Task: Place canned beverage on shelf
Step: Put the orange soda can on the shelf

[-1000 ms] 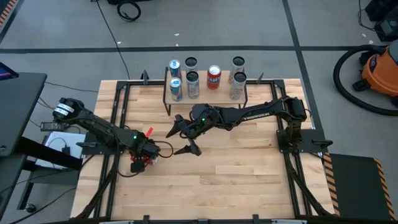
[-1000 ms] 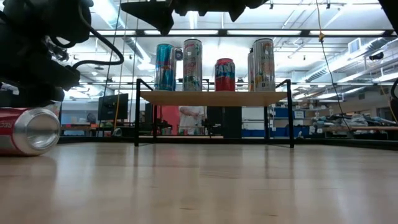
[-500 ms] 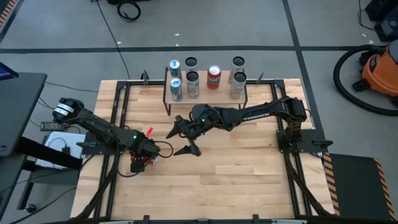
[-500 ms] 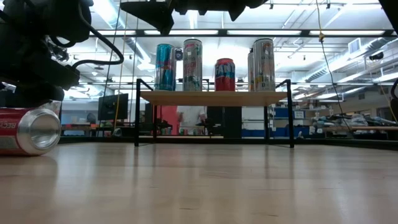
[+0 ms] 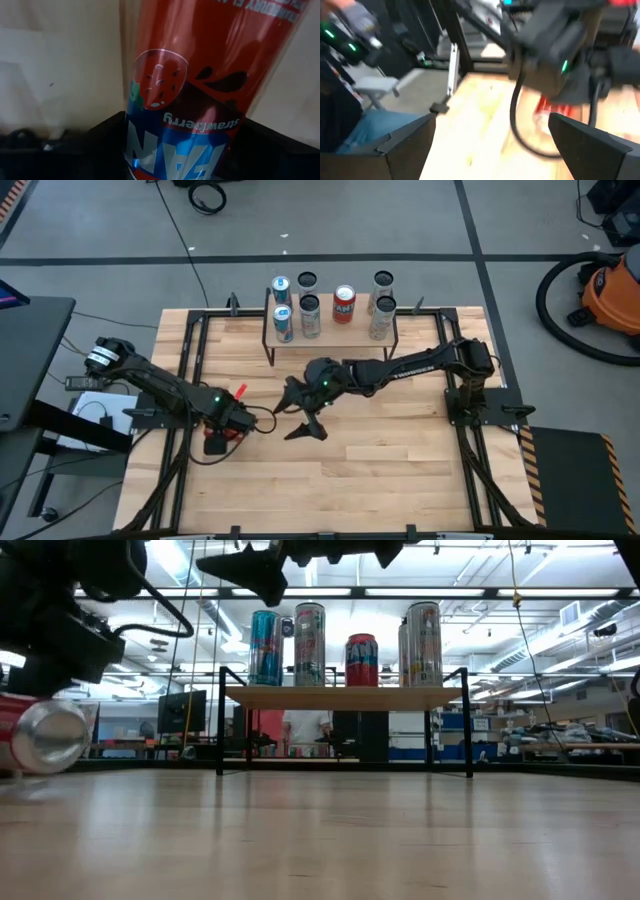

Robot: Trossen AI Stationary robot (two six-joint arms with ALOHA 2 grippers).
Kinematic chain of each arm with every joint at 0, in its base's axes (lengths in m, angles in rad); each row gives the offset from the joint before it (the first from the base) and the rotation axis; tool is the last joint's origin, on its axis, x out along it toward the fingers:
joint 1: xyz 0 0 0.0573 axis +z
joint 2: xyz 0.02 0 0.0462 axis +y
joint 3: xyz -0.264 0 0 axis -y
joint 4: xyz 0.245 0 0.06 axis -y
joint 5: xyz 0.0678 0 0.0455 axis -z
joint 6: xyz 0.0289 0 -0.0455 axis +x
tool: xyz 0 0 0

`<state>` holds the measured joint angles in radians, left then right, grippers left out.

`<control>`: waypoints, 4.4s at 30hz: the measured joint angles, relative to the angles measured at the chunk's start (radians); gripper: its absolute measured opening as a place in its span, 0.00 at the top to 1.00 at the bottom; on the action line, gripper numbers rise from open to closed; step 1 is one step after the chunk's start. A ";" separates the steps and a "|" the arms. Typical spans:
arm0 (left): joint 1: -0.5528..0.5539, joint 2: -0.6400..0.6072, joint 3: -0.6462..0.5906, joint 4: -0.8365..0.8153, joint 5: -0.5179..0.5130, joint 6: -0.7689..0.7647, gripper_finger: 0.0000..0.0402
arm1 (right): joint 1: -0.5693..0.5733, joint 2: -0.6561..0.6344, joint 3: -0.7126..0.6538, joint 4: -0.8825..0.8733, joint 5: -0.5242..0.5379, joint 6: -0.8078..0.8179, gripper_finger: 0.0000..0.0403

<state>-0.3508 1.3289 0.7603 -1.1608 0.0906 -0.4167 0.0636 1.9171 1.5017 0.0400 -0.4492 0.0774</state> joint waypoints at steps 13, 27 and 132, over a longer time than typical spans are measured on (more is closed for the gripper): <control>-0.003 0.000 0.237 -0.183 -0.053 -0.028 0.24 | 0.140 0.002 -0.035 -0.077 0.331 -0.078 0.09; -0.082 0.000 0.368 -0.312 -0.116 -0.118 0.24 | 0.155 0.013 -0.166 0.272 0.427 0.021 0.10; -0.256 0.295 0.576 -0.396 -1.045 0.692 0.24 | -0.031 0.144 -0.166 0.528 0.247 0.611 0.03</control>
<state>-0.6072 1.6241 1.3365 -1.5569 -0.9546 0.2749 0.0322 2.0613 1.3354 0.5678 -0.2021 0.6888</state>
